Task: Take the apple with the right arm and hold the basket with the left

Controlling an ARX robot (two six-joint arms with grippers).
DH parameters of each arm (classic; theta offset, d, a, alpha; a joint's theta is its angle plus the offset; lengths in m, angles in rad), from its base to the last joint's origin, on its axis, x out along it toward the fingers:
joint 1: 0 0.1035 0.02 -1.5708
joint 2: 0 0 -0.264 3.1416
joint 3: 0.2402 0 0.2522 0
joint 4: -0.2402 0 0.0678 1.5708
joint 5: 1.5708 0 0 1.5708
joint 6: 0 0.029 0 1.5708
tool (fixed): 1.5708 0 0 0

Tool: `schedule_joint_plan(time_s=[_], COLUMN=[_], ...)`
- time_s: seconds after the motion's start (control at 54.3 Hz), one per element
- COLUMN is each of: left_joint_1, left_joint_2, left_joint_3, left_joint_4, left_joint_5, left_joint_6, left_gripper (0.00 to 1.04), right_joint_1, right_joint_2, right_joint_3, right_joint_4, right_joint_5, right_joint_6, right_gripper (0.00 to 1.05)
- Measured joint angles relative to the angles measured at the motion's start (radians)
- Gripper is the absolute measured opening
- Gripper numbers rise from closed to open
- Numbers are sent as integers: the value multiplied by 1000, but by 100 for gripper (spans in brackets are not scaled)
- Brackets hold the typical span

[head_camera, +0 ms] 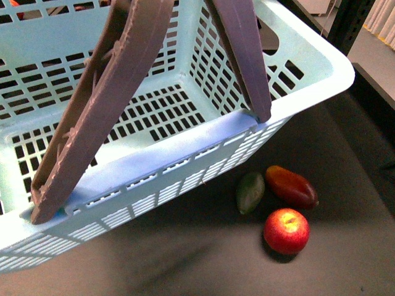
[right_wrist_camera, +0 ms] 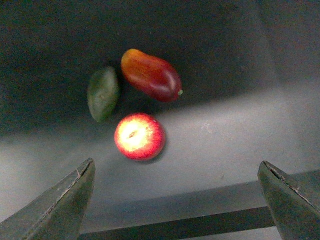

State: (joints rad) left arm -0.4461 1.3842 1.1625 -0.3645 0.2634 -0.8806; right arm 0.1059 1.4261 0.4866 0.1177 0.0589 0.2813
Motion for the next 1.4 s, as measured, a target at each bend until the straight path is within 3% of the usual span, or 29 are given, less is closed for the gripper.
schedule_joint_plan(time_s=[0.405,0.644,1.399], left_joint_1=[0,0,0], left_joint_2=[0,0,0], left_joint_3=[0,0,0], left_joint_4=[0,0,0], left_joint_5=[0,0,0], left_joint_6=[0,0,0], left_gripper=[16,16,16], right_joint_1=[93,136,150], right_joint_2=[356,526,878], right_joint_3=[203,301,451], right_joint_4=[4,31,86], right_joint_5=[80,80,48], right_joint_6=[2,52,45], right_gripper=[96,96,96])
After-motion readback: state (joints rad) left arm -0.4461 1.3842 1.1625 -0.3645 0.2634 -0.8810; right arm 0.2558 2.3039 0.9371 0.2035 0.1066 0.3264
